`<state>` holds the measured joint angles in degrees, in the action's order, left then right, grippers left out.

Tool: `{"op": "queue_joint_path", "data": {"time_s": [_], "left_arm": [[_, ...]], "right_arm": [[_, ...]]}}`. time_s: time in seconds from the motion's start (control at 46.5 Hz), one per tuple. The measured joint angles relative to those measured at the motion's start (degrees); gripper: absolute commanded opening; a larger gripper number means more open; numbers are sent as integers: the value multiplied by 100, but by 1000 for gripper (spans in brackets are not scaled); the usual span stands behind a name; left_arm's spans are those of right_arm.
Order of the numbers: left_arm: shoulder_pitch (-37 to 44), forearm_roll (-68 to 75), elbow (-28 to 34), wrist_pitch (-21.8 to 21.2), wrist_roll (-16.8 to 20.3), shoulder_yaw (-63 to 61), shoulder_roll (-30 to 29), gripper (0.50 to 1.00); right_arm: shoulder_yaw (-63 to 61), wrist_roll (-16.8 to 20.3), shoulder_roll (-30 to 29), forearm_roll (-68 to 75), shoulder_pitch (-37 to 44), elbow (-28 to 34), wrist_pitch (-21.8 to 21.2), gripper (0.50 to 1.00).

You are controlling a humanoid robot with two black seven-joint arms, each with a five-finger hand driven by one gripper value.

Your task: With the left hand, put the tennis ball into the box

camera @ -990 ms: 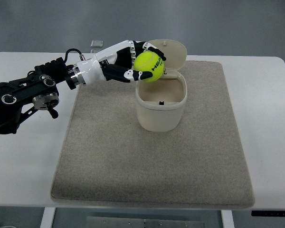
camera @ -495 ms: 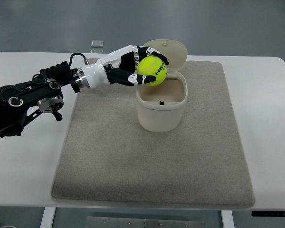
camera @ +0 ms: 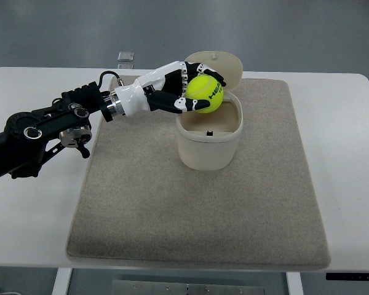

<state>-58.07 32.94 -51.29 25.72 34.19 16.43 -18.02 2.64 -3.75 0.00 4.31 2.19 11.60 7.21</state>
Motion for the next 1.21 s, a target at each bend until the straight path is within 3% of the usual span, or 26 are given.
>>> {"op": "queue_joint_path", "data": {"time_s": [0.086,0.237,0.323,0.839,1.076,1.205], "left_arm": [[-3,-6,44,-4,0,1,24,743],[-7,-28,55,-19,0,27,24,945],[4,-39,57,-124,3,68,20,971],[21,-39,-142,-235,10,71,26,971],[46,-43,-721,-396,9,39,-40,939],[58,-34,-934,-526,6,11,-122,877]], "right_arm": [[0,0,0,0,0,0,0,901],[0,-1,0,0,1,0,0,901],[0,-2,0,0,0,0,0,903],[0,2,0,0,0,0,0,901],[0,-1,0,0,0,0,0,901],[0,-1,0,0,0,0,0,901]]}}
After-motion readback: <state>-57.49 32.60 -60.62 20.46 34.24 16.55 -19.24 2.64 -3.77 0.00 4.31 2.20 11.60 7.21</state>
